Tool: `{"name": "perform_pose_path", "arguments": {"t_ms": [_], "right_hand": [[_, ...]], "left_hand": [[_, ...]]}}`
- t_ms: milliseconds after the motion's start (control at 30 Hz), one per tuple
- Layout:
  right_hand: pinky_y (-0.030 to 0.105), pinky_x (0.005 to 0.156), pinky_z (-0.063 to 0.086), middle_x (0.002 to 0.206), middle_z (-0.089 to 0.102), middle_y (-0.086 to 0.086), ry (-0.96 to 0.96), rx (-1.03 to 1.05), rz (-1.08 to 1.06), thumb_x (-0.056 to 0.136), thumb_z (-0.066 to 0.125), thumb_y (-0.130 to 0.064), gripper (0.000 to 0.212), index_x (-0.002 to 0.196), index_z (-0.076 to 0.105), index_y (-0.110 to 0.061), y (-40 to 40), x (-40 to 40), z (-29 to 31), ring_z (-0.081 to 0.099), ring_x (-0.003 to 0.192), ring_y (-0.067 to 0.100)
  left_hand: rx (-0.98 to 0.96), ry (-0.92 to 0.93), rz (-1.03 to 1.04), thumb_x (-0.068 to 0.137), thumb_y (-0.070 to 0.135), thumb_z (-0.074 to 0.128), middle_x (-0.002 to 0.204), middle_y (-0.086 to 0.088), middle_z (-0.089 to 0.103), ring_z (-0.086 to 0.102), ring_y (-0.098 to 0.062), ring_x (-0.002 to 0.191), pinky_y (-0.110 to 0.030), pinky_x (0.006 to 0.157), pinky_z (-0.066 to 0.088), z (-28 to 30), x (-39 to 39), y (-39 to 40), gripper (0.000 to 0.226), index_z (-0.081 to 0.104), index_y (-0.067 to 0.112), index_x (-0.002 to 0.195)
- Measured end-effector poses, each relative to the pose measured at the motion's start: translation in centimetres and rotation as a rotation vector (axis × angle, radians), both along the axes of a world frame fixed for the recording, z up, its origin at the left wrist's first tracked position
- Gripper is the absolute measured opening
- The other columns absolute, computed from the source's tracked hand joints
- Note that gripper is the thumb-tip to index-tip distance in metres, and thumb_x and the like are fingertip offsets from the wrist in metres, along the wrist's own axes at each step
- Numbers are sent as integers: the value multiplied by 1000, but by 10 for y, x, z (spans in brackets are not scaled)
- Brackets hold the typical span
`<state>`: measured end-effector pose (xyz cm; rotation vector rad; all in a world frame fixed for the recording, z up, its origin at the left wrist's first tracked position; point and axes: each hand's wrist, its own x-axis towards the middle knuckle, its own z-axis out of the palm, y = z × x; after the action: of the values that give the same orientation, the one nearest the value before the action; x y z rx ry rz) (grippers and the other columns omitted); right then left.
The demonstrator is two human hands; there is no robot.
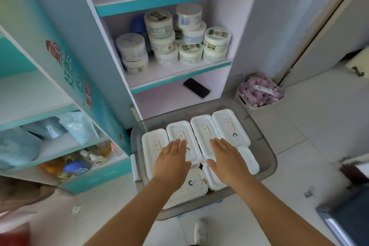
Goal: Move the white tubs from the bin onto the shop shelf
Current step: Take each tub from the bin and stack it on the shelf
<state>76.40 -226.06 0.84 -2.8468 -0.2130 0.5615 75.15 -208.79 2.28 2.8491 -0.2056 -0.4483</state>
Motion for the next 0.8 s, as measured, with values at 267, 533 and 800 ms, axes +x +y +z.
{"name": "perform_pose_path", "arguments": {"t_ms": [267,533,800], "right_hand": [[33,115,23,157,20,3,107,-15,-107,97,46,-34,64,150,15,-16,-89,18,-49,19,144,22],[35,102,40,154,24,8,153,22,-198,94,49,-10,65,149,16,-16,-118,29,-87,38,132,27],[36,83,49,132,44,11,166,-7,-264,87,39,6,78,150,11,-29,-129,26,-93,53,107,27]], "left_hand": [[9,202,22,100,37,37,158,-1,13,16,-21,144,-35,113,25,-53,4,-80,63,7,17,151],[-84,387,187,96,25,50,149,-6,29,39,-23,132,-36,100,44,-103,3,-108,72,3,18,150],[-166,364,341,94,10,49,136,-12,42,58,-25,110,-30,85,49,-117,4,-111,70,9,23,150]]}}
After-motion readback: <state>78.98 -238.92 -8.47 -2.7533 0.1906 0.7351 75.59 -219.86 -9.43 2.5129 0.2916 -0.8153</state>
